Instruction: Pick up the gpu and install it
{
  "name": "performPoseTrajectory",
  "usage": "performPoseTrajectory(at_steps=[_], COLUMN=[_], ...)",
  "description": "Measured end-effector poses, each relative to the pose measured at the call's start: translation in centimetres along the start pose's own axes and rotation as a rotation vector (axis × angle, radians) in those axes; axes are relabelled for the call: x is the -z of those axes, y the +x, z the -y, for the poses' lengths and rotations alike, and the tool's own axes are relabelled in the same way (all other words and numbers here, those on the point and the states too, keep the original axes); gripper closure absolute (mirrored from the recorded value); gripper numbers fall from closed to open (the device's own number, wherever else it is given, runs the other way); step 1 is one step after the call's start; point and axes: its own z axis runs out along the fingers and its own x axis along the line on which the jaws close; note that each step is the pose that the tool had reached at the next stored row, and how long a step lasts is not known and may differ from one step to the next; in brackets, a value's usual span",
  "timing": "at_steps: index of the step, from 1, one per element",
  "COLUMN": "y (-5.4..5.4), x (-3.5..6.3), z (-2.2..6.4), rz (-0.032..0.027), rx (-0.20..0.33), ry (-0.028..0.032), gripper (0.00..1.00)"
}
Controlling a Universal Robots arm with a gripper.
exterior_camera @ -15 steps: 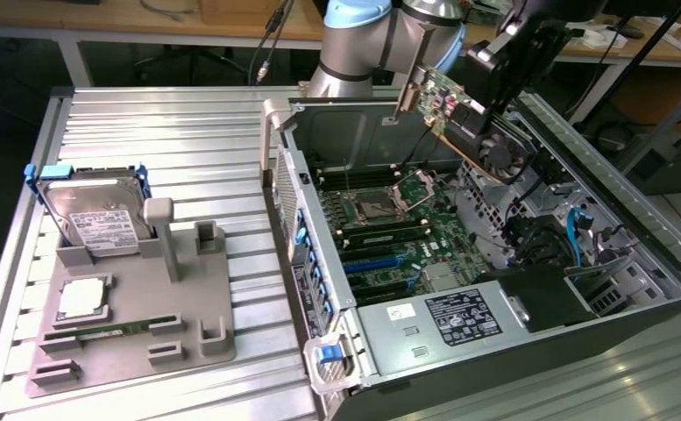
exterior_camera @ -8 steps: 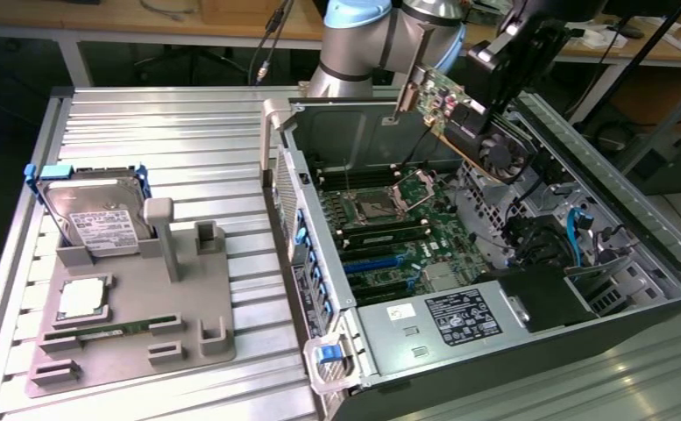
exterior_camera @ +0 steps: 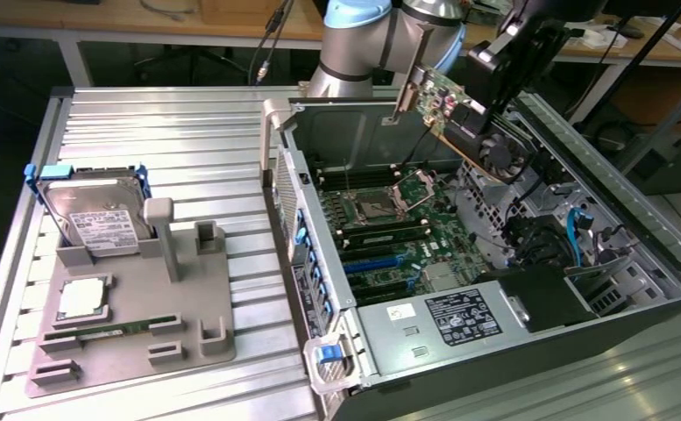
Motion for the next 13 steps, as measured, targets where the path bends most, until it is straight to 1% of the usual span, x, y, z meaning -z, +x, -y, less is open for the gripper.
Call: performPoseTrajectory(at_steps=[13], y=[0.00], x=[0.00], z=[-0.01], rz=[-0.0003], rx=[0.013], ry=[-0.0007], gripper=[0.73])
